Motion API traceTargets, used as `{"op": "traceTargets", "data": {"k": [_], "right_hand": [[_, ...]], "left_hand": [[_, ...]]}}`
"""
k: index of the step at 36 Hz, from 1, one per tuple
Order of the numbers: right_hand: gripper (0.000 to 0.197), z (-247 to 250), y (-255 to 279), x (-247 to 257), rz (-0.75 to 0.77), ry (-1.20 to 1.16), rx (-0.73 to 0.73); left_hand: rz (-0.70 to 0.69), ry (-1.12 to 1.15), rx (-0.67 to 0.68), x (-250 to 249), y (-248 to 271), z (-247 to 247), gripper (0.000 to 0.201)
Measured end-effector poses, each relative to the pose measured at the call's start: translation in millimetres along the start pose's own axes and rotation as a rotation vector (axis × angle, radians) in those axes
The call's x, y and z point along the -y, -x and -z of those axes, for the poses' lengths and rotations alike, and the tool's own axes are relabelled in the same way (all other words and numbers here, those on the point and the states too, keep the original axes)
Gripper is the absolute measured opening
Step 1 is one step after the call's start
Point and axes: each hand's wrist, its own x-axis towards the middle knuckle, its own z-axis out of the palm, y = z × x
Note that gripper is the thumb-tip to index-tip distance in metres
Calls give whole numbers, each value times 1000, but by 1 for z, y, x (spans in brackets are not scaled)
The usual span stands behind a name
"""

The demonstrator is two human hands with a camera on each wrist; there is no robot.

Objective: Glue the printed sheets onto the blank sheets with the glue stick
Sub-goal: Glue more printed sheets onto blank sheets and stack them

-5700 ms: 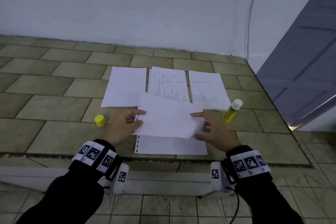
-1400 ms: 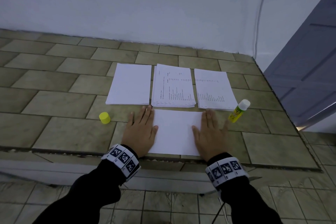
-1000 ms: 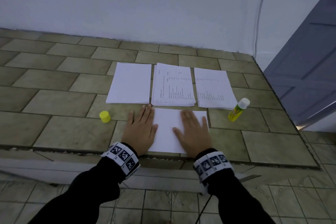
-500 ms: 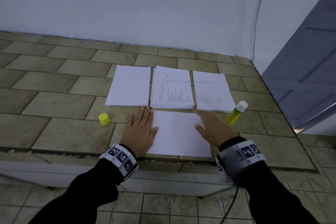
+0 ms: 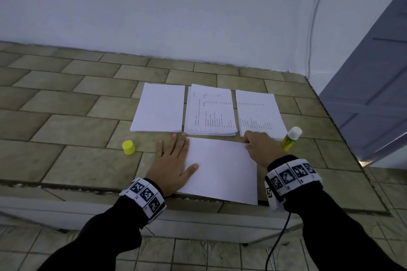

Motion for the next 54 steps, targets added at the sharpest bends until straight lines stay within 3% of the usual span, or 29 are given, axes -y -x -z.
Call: {"op": "traceTargets", "data": {"k": [6, 12, 17, 23, 35, 40, 44, 49, 54], "right_hand": [[17, 54, 3, -9, 25, -189, -256], [14, 89, -23, -22, -104, -416, -465], [26, 76, -48, -12, -208, -610, -465], [23, 33, -76, 9, -287, -676, -304], [25, -4, -85, 30, -209, -208, -152], [24, -5, -78, 29, -202, -138, -130], [22, 4, -58, 26, -102, -298, -255], [14, 26, -11, 24, 136, -440, -605], [19, 39, 22, 8, 181, -396, -907]], "left_hand": [[19, 36, -20, -2, 0, 5, 105], [24, 33, -33, -3, 1, 1, 99], [29, 47, -40, -3, 0, 0, 101], [35, 53, -33, -4, 1, 2, 105], [51, 44, -13, -2, 1, 4, 106], [34, 108, -40, 0, 1, 5, 106], [33, 281, -73, 1, 6, 17, 109], [-3, 378, -122, -8, 9, 76, 84], [79, 332, -143, 4, -8, 122, 62]]}}
